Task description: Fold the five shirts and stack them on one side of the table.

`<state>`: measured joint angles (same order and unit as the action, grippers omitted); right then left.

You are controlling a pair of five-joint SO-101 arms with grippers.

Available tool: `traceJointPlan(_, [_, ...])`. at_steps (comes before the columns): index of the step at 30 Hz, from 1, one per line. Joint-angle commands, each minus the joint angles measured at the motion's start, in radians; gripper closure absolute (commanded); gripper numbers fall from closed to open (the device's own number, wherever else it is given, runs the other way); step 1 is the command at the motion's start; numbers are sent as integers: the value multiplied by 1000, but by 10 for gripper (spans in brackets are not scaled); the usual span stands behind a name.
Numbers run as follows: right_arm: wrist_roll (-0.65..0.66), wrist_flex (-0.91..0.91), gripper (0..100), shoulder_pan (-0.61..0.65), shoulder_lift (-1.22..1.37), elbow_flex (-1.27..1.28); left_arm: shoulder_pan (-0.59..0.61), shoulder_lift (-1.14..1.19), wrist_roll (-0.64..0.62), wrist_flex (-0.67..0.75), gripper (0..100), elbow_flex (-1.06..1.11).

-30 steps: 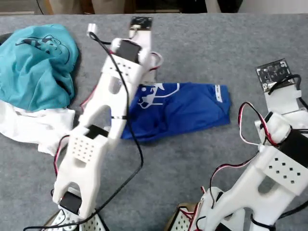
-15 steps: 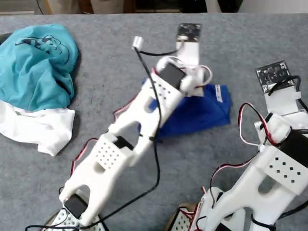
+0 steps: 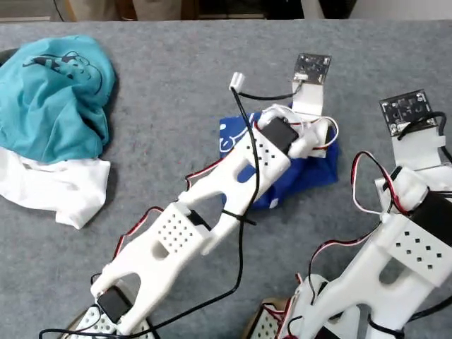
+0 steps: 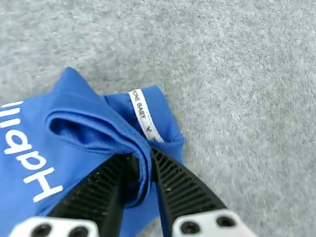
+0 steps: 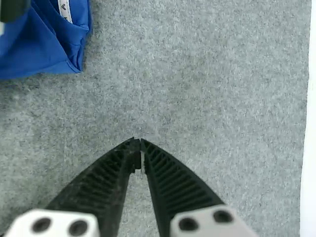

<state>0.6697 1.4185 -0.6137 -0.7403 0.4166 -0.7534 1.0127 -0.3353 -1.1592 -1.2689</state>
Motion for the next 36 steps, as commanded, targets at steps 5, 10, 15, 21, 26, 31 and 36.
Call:
traceJointPlan(5, [-12,-21,995,-7,-18,-4,-14,27,-6,121,982,-49])
traceJointPlan(10, [-12,-23,995,-5,-16,-2,-14,53,-6,178,977,-49])
traceJointPlan(15, [-6,-20,995,-5,-16,-1,-5,54,-44,106,826,-49])
traceJointPlan(21, [-6,-18,994,7,-15,-1,68,53,-72,-31,810,-120])
traceJointPlan(26, [-12,14,995,165,28,-1,233,59,25,-241,962,-411])
traceJointPlan(31, [-81,-9,995,406,243,-45,342,24,161,-479,981,-407])
traceJointPlan(36, [-170,12,995,593,555,-255,404,-4,259,-605,981,-377])
